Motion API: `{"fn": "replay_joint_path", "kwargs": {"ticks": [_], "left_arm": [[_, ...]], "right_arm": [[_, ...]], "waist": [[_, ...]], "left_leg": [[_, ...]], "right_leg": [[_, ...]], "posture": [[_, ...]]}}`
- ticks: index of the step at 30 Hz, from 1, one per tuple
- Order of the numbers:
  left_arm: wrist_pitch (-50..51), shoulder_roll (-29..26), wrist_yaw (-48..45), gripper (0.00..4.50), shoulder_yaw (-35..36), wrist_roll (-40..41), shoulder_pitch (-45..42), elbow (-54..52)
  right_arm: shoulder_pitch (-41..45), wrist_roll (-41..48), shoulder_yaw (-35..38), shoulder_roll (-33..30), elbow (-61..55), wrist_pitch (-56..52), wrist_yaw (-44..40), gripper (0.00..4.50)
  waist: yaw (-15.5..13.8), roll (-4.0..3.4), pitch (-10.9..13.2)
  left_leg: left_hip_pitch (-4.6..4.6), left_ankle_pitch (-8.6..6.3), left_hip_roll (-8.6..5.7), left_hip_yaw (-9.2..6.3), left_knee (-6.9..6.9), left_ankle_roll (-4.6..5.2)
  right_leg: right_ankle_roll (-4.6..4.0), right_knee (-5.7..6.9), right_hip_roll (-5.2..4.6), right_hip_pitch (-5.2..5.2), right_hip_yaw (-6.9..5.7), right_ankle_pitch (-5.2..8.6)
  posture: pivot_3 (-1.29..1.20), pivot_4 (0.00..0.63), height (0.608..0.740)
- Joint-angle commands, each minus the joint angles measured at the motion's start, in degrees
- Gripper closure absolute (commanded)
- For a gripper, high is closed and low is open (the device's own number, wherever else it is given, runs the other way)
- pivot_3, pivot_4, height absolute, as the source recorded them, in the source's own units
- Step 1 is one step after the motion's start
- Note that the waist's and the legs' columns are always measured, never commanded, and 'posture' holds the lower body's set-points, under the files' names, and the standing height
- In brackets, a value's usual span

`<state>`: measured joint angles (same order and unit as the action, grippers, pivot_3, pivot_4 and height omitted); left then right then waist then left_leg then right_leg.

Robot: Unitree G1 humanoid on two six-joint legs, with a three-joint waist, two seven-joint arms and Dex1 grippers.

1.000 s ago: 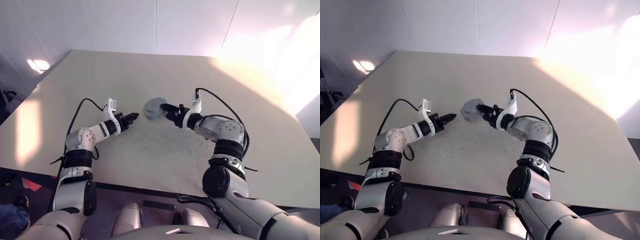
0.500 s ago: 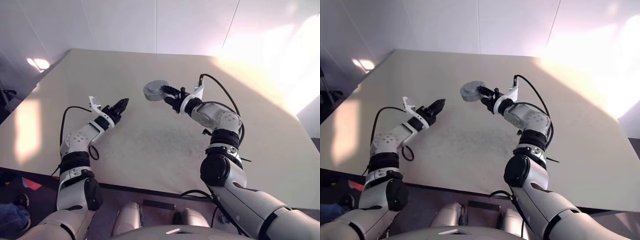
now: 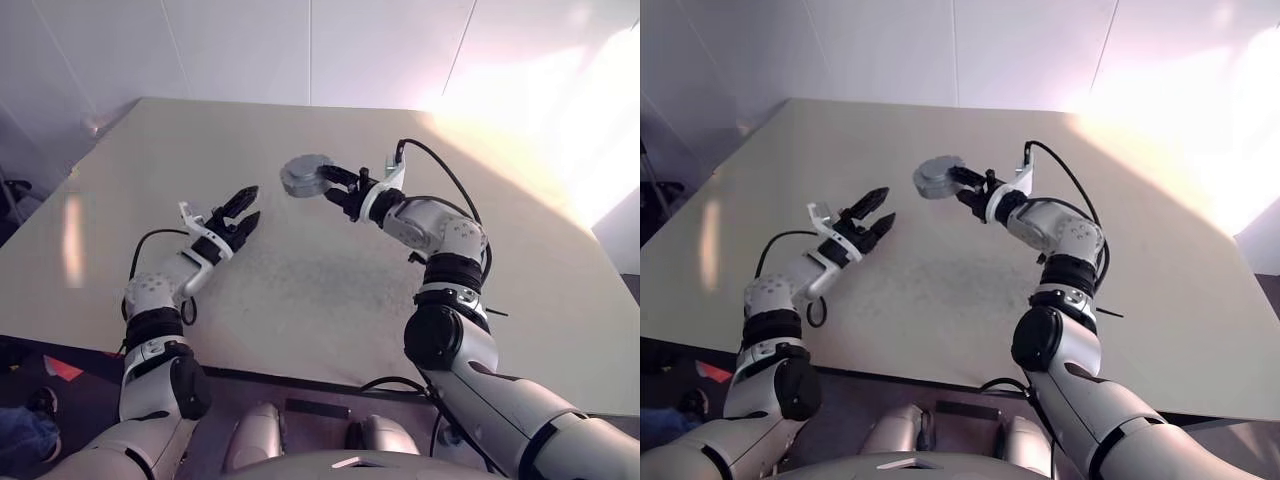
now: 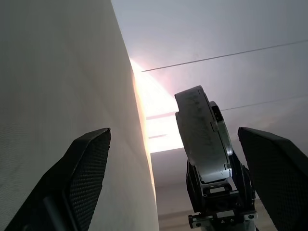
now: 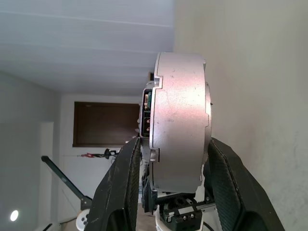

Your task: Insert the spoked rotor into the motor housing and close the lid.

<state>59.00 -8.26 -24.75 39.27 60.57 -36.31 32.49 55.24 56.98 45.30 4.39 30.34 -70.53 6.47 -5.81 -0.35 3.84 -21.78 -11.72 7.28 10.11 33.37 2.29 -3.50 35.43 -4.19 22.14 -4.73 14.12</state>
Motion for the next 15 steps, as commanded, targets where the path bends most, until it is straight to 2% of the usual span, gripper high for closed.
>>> {"fn": "replay_joint_path", "kwargs": {"ticks": [1, 15], "left_arm": [[1.1, 0.0, -0.3, 0.03, 0.3, 2.4, -2.4, 2.4], [0.8, 0.3, -6.8, 0.03, -4.0, -0.5, -8.3, 11.9]], "right_arm": [[0.9, 4.5, -1.9, 0.6, -4.3, -1.3, -0.9, 2.51], [-2.7, 6.4, -6.8, 1.5, -8.6, -2.2, -1.3, 2.51]], "waist": [[-0.1, 0.00, 0.0], [-0.4, 0.03, 0.0]], "left_leg": [[0.00, 0.00, 0.00, 0.00, 0.02, 0.00], [0.00, -0.03, 0.00, -0.01, 0.05, -0.09]], "right_leg": [[0.00, 0.00, 0.00, 0.00, 0.00, 0.00], [0.04, 0.02, -0.01, -0.02, 0.00, -0.02]], "posture": [[0.00, 0.000, 0.740], [0.00, 0.000, 0.740]]}}
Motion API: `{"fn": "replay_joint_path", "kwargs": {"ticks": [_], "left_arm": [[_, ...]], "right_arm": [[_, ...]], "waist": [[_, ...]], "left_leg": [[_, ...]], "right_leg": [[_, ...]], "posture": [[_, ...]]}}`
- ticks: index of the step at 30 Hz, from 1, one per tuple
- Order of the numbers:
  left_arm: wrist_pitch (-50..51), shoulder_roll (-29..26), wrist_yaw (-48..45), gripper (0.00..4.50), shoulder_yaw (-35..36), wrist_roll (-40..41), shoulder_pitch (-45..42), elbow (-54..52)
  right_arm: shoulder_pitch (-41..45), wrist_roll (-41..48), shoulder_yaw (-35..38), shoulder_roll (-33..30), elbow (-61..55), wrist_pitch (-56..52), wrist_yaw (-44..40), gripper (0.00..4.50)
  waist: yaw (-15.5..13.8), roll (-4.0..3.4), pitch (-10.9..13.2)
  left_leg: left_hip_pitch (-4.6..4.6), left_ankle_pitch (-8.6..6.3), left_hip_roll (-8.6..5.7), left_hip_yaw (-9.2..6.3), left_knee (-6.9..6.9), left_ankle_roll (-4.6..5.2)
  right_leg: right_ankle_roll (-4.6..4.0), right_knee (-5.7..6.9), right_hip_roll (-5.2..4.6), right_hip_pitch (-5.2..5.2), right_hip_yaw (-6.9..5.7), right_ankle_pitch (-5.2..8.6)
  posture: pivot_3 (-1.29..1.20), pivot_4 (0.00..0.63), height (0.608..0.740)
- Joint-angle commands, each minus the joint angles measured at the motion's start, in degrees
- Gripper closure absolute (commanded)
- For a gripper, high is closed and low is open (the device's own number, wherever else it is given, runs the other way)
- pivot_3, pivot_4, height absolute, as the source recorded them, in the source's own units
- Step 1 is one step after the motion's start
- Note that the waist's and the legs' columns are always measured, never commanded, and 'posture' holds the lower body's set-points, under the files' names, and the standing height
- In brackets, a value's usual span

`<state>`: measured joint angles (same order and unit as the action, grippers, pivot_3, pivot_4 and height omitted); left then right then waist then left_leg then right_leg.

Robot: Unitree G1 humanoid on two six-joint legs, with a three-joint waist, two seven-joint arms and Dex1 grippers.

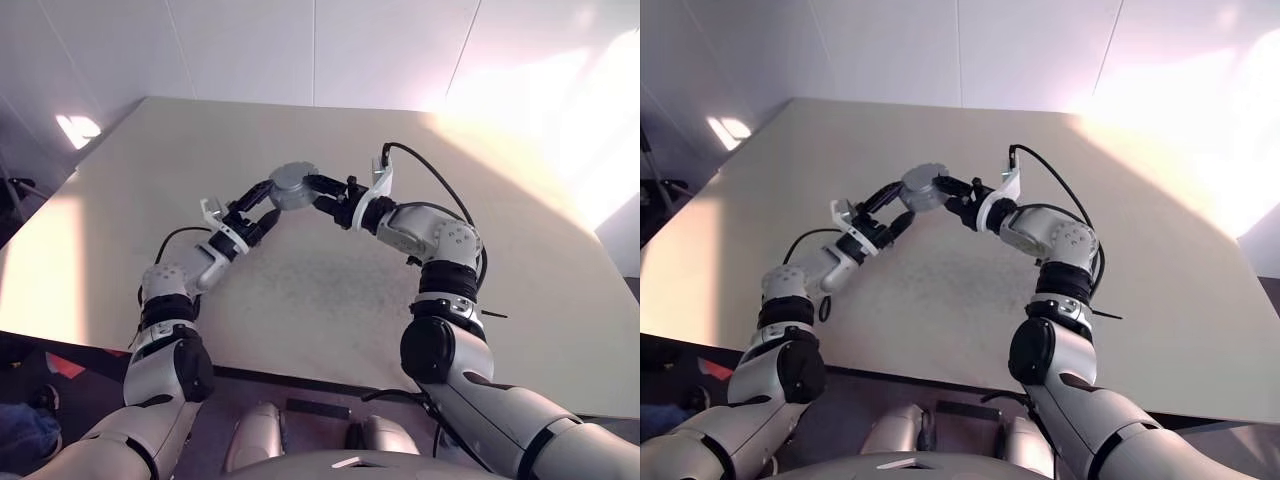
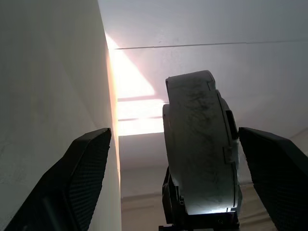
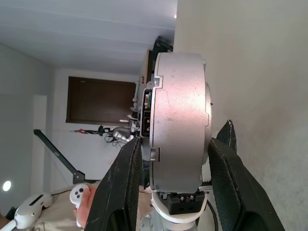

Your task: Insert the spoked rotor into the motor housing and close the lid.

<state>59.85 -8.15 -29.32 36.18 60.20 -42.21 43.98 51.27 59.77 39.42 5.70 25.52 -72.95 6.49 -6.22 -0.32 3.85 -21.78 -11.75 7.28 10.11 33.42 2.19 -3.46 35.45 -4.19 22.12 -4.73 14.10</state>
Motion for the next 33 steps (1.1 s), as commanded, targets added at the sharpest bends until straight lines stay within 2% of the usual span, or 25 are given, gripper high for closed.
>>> {"fn": "replay_joint_path", "kwargs": {"ticks": [1, 10, 14, 16, 19, 27, 30, 33], "left_arm": [[-0.3, 0.1, -2.7, 0.03, -1.1, -0.3, -2.9, 0.9], [-3.8, 0.6, -4.8, 0.03, -1.9, -3.1, -6.7, 5.6], [-4.8, 0.7, -5.3, 1.22, -2.0, -3.9, -6.9, 6.5], [-5.1, 0.7, -5.5, 1.61, -1.8, -4.1, -6.8, 6.8], [-5.2, 0.5, -5.7, 1.92, -1.7, -4.1, -6.5, 6.8], [-6.6, 0.2, -5.4, 1.93, -1.5, -5.1, -6.7, 7.7], [-7.2, 0.2, -5.5, 1.93, -1.9, -5.8, -6.8, 8.0], [-7.8, 0.1, -5.7, 1.93, -1.9, -6.5, -6.9, 8.3]], "right_arm": [[1.1, 3.7, -1.2, 0.2, -3.8, 0.3, -1.4, 2.51], [0.1, 3.8, -2.8, -0.1, -4.2, 1.4, -1.7, 2.51], [-0.2, 4.0, -3.2, -0.2, -4.3, 1.9, -1.6, 2.51], [-0.4, 4.1, -3.4, -0.3, -4.3, 2.2, -1.6, 2.51], [-0.6, 4.2, -3.7, -0.4, -4.2, 2.5, -1.6, 2.51], [-1.2, 1.8, -6.6, -1.0, -5.0, 5.5, -4.1, 2.51], [-2.3, -1.1, -9.6, -1.6, -7.1, 9.0, -6.6, 1.82], [-2.8, -4.7, -11.5, -1.8, -8.4, 13.9, -5.4, 0.83]], "waist": [[0.0, 0.00, 0.0], [0.0, 0.01, 0.0], [-0.1, 0.03, 0.0], [-0.1, 0.03, 0.0], [-0.2, 0.04, 0.0], [-0.3, 0.04, 0.0], [-0.7, 0.04, 0.0], [-1.0, 0.06, 0.0]], "left_leg": [[0.00, 0.00, 0.00, 0.00, 0.00, 0.00], [0.00, 0.00, 0.00, -0.01, 0.00, -0.01], [0.00, 0.00, 0.00, -0.01, 0.00, -0.01], [-0.01, 0.00, 0.00, -0.01, 0.00, -0.01], [-0.01, 0.01, 0.00, 0.00, 0.00, 0.00], [-0.01, 0.01, 0.01, -0.01, 0.03, 0.00], [-0.01, 0.01, 0.01, -0.01, 0.05, 0.00], [-0.01, 0.00, 0.01, -0.01, 0.06, 0.00]], "right_leg": [[0.00, 0.00, 0.00, 0.00, 0.00, 0.00], [0.00, 0.02, 0.00, 0.00, 0.00, 0.00], [0.00, 0.03, 0.00, 0.01, 0.00, 0.00], [0.00, 0.03, -0.01, 0.01, 0.00, 0.00], [0.00, 0.05, -0.01, 0.02, 0.00, 0.00], [-0.01, 0.09, -0.01, 0.02, 0.00, 0.00], [-0.01, 0.10, -0.01, 0.01, 0.00, 0.00], [0.00, 0.11, -0.01, 0.02, 0.00, 0.00]], "posture": [[0.00, 0.000, 0.740], [0.00, 0.000, 0.740], [0.00, 0.000, 0.740], [0.00, 0.000, 0.740], [0.00, 0.000, 0.740], [0.00, 0.000, 0.740], [0.00, 0.000, 0.740], [0.00, 0.000, 0.740]]}}
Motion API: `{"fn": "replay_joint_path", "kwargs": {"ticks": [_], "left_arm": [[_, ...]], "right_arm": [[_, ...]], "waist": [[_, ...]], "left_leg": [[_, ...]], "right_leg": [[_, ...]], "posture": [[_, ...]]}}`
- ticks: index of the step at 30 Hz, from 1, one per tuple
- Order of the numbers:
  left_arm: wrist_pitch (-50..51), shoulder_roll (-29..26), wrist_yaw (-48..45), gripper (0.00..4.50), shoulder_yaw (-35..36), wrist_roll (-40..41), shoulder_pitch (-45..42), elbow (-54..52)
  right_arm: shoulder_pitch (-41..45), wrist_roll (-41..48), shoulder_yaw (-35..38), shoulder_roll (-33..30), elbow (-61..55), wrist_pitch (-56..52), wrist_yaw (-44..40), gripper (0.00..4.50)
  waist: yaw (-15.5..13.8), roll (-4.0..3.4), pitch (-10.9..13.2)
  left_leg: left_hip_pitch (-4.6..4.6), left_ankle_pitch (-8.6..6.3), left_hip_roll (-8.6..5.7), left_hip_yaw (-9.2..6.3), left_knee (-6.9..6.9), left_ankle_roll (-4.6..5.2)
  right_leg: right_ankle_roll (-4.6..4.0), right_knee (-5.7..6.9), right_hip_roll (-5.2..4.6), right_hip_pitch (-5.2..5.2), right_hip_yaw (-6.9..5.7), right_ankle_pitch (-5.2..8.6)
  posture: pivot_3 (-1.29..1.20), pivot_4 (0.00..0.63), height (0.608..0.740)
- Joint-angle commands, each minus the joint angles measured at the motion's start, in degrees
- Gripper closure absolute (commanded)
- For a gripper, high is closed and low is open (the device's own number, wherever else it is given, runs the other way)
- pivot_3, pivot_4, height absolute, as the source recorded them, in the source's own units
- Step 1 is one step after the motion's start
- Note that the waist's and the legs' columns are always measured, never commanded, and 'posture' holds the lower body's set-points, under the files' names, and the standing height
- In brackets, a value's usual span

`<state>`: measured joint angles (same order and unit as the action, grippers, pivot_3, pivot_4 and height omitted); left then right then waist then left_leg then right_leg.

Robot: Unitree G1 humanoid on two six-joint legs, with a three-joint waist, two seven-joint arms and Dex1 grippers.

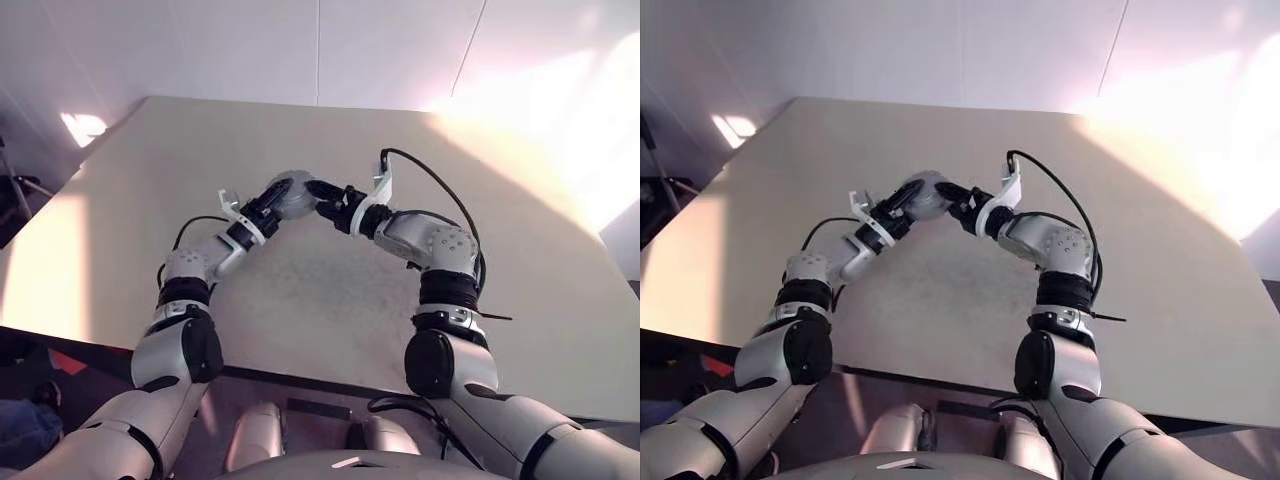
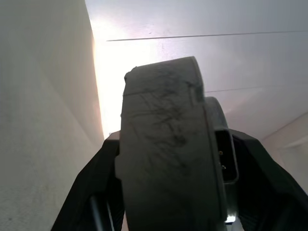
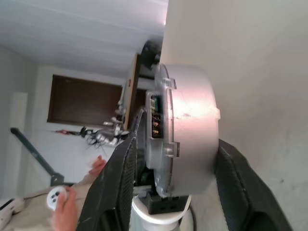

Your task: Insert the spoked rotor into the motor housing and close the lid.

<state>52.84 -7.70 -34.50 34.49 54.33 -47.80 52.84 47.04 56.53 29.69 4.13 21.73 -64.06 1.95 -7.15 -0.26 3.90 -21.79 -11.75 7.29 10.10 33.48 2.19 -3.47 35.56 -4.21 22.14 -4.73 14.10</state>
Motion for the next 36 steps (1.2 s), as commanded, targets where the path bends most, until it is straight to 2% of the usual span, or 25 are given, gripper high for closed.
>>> {"fn": "replay_joint_path", "kwargs": {"ticks": [1, 9, 18, 22, 28, 31, 35, 36], "left_arm": [[-1.1, -0.4, -0.6, 1.93, -0.4, -1.0, -1.3, -0.5], [-8.1, -2.2, 1.6, 1.93, 1.9, -2.9, -0.2, -0.8], [-20.0, -9.0, 7.8, 1.93, 9.8, -1.9, 3.0, -0.6], [-26.6, -11.3, 13.8, 1.93, 12.7, -3.6, 3.2, 3.1], [-32.1, -12.6, 18.4, 1.93, 11.8, -6.6, 3.3, 5.7], [-34.0, -14.4, 19.8, 1.38, 12.3, -7.3, 3.1, 6.4], [-37.2, -19.3, 21.4, 0.08, 12.5, -9.0, 2.4, 7.1], [-38.2, -20.8, 21.5, 0.08, 12.4, -9.6, 2.1, 7.2]], "right_arm": [[1.1, -3.4, -2.9, -0.5, -5.0, 7.4, -1.1, 0.53], [0.4, -7.8, -5.0, -1.6, -3.3, 14.2, -2.5, 0.53], [0.0, -9.6, -5.9, -2.2, -1.8, 15.1, -4.2, 0.53], [0.5, -10.5, -6.6, -2.3, -0.6, 15.6, -5.2, 0.53], [1.5, -11.2, -7.4, -2.1, 1.4, 15.6, -6.5, 0.53], [2.0, -11.5, -7.6, -2.2, 2.2, 15.6, -6.8, 0.50], [2.5, -11.4, -8.1, -2.5, 3.7, 14.3, -8.1, 0.50], [2.7, -11.3, -8.3, -2.7, 4.2, 13.9, -8.7, 0.50]], "waist": [[-0.1, 0.01, 0.0], [0.1, 0.02, 0.0], [0.2, 0.04, 0.0], [-0.1, 0.08, 0.0], [0.1, 0.25, 0.1], [0.4, 0.25, 0.1], [1.8, 0.25, 0.1], [2.1, 0.27, 0.1]], "left_leg": [[0.00, 0.00, 0.00, 0.00, 0.00, 0.00], [0.01, 0.00, 0.01, 0.00, 0.04, -0.01], [-0.01, 0.00, 0.03, 0.00, 0.07, 0.00], [-0.06, -0.01, 0.03, -0.01, 0.18, 0.01], [0.01, -0.04, 0.07, -0.04, 0.47, 0.00], [0.07, 0.00, 0.10, -0.04, 0.52, -0.06], [0.26, 0.09, 0.19, -0.04, 0.50, -0.23], [0.28, 0.10, 0.23, -0.04, 0.50, -0.25]], "right_leg": [[0.00, 0.00, 0.00, -0.01, 0.00, 0.00], [0.00, 0.04, 0.00, 0.00, 0.00, 0.00], [0.00, 0.10, 0.00, 0.05, 0.00, 0.00], [0.00, 0.10, 0.00, 0.01, -0.01, 0.00], [0.05, 0.18, 0.00, -0.14, 0.00, -0.03], [0.00, 0.23, 0.00, -0.16, 0.00, -0.06], [-0.12, 0.31, 0.06, -0.24, 0.00, -0.13], [-0.13, 0.31, 0.11, -0.24, 0.01, -0.14]], "posture": [[0.00, 0.000, 0.740], [0.00, 0.000, 0.740], [0.00, 0.000, 0.740], [0.00, 0.000, 0.740], [0.00, 0.000, 0.740], [0.00, 0.000, 0.740], [0.00, 0.000, 0.740], [0.00, 0.000, 0.740]]}}
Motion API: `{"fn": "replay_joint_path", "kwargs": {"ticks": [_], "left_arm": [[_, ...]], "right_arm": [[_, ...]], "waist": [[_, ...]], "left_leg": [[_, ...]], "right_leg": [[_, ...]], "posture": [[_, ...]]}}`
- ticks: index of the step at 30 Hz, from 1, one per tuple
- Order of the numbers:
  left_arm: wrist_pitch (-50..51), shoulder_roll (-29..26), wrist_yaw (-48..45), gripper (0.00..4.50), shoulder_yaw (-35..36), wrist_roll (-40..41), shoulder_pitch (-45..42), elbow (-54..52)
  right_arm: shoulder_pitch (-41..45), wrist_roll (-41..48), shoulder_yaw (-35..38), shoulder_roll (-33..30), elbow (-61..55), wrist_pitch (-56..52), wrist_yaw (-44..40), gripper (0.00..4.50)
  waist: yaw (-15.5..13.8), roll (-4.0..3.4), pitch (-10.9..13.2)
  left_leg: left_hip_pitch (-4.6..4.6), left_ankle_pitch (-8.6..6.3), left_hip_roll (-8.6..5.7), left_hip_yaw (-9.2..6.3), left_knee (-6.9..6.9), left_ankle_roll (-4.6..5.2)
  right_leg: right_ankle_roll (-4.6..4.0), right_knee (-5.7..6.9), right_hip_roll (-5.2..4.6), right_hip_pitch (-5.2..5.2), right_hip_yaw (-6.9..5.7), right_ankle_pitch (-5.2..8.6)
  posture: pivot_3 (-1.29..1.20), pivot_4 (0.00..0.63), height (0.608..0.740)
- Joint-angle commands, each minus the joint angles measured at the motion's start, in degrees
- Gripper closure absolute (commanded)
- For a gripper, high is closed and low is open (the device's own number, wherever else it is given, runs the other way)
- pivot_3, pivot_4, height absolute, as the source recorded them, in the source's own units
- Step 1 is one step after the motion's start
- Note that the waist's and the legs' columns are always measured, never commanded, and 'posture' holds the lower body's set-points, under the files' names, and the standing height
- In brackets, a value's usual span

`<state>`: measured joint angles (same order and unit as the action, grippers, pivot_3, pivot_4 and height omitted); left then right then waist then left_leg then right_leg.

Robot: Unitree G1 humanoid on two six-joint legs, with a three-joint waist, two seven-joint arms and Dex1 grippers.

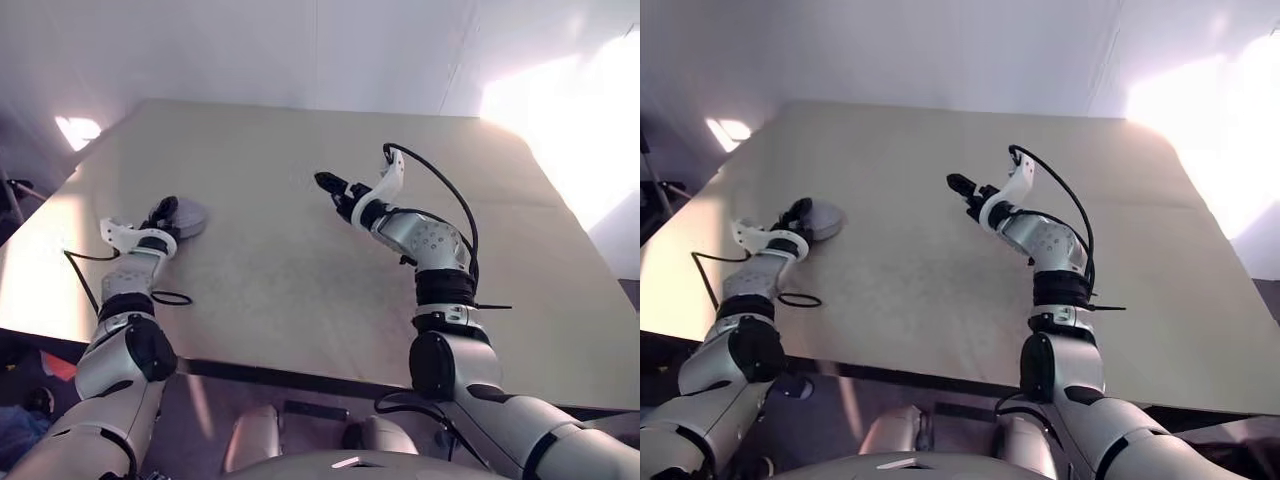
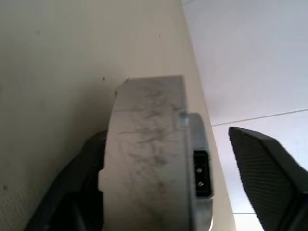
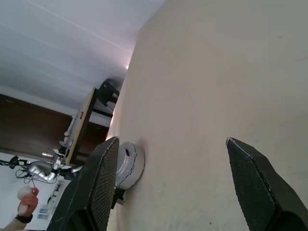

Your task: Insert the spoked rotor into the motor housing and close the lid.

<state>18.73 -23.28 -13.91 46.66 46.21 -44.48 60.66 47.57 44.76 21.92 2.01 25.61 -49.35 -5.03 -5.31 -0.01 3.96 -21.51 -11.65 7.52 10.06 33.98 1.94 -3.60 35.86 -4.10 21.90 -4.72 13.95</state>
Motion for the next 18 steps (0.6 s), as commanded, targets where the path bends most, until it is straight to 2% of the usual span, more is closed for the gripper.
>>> {"fn": "replay_joint_path", "kwargs": {"ticks": [1, 6, 10, 13, 15, 18], "left_arm": [[-4.9, -6.5, 1.0, 0.08, 0.0, -2.2, -1.5, -0.4], [-9.5, -11.2, -0.1, 0.08, -3.4, -7.1, -3.3, 0.4], [-16.3, -10.0, -7.1, 0.08, -9.9, -12.2, -4.4, -5.0], [-15.3, -7.4, -13.6, 0.08, -15.4, -13.6, -4.3, -12.4], [-11.4, -5.1, -20.1, 0.08, -21.6, -14.2, -2.8, -20.7], [-8.4, -4.3, -27.7, 0.08, -33.3, -19.9, 0.7, -29.4]], "right_arm": [[2.4, 0.4, -0.7, -0.8, 0.9, -1.2, -2.3, 0.50], [2.8, -3.1, -4.4, -2.1, 1.4, 0.8, -6.8, 0.50], [-0.7, -14.4, -13.5, -4.8, -5.4, 16.0, -13.0, 0.50], [-2.9, -20.7, -18.4, -8.8, -8.4, 24.8, -18.5, 0.50], [-3.8, -21.7, -20.6, -14.6, -10.0, 26.5, -27.3, 0.50], [-7.2, -20.6, -22.6, -24.3, -15.5, 27.4, -42.0, 0.50]], "waist": [[0.3, 0.05, 0.0], [-0.4, 0.05, 0.0], [-1.4, 0.08, 0.0], [-2.2, 0.19, 0.1], [-2.4, 0.27, 0.1], [-2.8, 0.26, 0.2]], "left_leg": [[0.00, 0.01, 0.07, 0.00, 0.00, -0.01], [-0.06, -0.01, 0.15, 0.00, -0.02, -0.01], [-0.20, -0.02, 0.14, 0.00, 0.05, 0.01], [-0.27, -0.02, 0.11, 0.00, 0.20, 0.01], [-0.26, -0.02, 0.04, 0.00, 0.25, 0.00], [-0.18, -0.06, -0.13, 0.01, 0.29, 0.07]], "right_leg": [[-0.02, -0.02, 0.07, 0.00, 0.00, -0.02], [-0.03, -0.10, 0.19, 0.03, 0.00, -0.02], [0.04, -0.14, 0.17, 0.03, -0.01, -0.06], [0.19, -0.15, 0.12, 0.02, -0.01, -0.15], [0.23, -0.13, 0.04, -0.05, -0.01, -0.18], [0.31, -0.23, -0.16, -0.32, -0.01, -0.23]], "posture": [[0.00, 0.000, 0.740], [0.00, 0.000, 0.740], [0.00, 0.000, 0.740], [0.00, 0.000, 0.740], [0.00, 0.000, 0.740], [0.00, 0.000, 0.740]]}}
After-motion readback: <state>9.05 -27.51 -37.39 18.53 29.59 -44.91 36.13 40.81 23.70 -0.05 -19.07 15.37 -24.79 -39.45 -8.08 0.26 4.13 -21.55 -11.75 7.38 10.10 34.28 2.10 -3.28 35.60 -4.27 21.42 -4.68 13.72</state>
